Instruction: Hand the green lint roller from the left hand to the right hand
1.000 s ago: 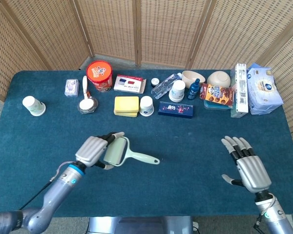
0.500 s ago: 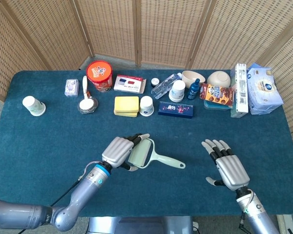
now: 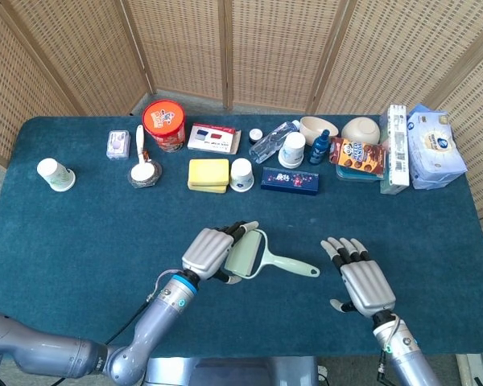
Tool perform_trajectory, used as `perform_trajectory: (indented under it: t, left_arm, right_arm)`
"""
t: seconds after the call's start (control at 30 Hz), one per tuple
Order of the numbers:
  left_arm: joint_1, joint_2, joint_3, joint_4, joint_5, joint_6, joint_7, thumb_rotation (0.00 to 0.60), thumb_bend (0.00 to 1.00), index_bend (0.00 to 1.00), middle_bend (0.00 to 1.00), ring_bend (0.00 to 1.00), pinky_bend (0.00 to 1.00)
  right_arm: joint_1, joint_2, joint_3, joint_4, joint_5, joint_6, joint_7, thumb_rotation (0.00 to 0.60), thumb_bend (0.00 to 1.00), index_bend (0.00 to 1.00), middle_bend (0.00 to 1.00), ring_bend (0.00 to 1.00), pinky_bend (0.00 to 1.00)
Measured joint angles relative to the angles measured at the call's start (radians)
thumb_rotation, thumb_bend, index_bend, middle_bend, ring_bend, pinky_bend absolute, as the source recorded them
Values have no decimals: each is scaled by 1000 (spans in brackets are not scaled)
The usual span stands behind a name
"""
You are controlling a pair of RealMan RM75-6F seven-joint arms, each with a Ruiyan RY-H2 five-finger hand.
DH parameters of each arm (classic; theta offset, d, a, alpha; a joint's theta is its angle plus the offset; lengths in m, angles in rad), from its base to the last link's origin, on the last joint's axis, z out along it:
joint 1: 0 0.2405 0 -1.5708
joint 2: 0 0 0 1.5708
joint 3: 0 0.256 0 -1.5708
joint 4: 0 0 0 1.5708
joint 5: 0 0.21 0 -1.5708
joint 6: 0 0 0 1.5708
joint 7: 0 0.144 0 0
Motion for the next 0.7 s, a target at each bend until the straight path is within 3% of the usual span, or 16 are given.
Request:
perform_trajectory:
  t: [0.23,0.7]
  left_arm:
    - [-10,-27,11,9,0,14,2,600,0,290,405,301,405]
    - [-16,-57,17,33,-4,23,-14,600,0,287,405,297,405]
  right_arm:
    - [39,-18,5,-40,69,22,-115,600,0,0,0,0,0]
    - [96,-50,9,-113,159,50,-231,600,0,0,0,0,0]
